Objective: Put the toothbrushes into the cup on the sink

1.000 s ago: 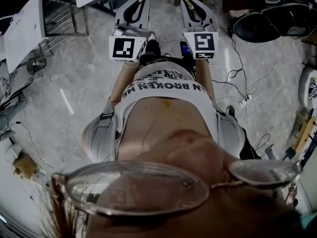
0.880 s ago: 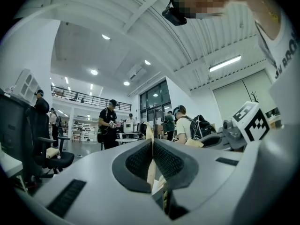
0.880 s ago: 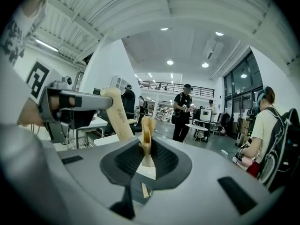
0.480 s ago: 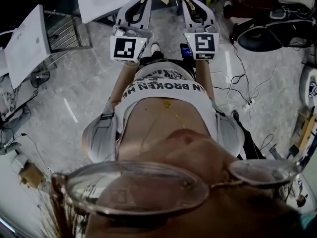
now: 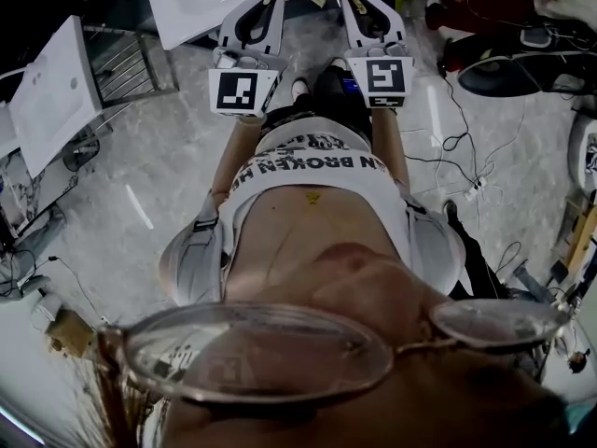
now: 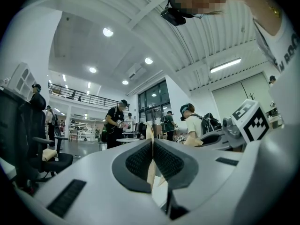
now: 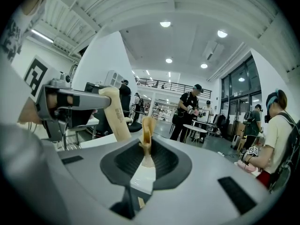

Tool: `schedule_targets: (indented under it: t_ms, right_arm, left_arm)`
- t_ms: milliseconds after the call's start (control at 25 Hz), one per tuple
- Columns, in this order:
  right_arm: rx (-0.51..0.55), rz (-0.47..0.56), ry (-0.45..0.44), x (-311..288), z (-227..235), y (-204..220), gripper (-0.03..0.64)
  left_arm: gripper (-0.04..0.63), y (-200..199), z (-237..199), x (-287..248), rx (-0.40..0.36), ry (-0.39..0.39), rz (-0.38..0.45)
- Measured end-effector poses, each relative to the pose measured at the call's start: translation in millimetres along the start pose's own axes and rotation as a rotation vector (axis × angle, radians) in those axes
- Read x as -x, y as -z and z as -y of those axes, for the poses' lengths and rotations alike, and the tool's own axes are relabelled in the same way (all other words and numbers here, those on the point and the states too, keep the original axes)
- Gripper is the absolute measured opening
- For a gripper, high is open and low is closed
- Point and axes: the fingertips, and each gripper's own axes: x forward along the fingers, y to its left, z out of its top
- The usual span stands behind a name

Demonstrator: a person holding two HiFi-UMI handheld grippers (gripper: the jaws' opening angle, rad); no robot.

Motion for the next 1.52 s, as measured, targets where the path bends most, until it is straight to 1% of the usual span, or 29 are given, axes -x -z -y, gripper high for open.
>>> schedule_targets:
  t_ms: [240, 400, 640, 920, 1120, 1400, 1520]
  right_arm:
    - [0.02, -0.005, -0.039, -29, 0, -3, 0.058]
    - [0.026, -0.002, -0.056, -51, 15, -3, 0.058]
    - [0.028, 0.0, -0.076, -104, 55, -1, 0.058]
    - [0.029, 0.029, -0.118, -158, 108, -4, 0.058]
    - [0.027, 0.032, -0.143, -186, 138, 3, 0.058]
    - [0.044, 0.036, -0.18, -185, 153, 12, 0.058]
    - [0.045, 0.023, -0.189, -201, 153, 12, 0.058]
  left_arm:
    - [0.015, 6, -19, -11, 0.027, -0.03, -0.006]
    - [0.015, 11, -29, -31, 0.031, -0.047, -0.012]
    - [0.015, 18, -54, -89, 0.028, -0.062, -0.024]
    - [0.015, 18, -69, -163, 0.028, -0.078, -0.024]
    - [0.015, 26, -79, -204, 0.034, -0.105, -0.038]
    - [0.015, 25, -68, -213, 0.023, -0.151, -0.03]
    - [0.015, 29, -78, -221, 0.033, -0.151, -0.041]
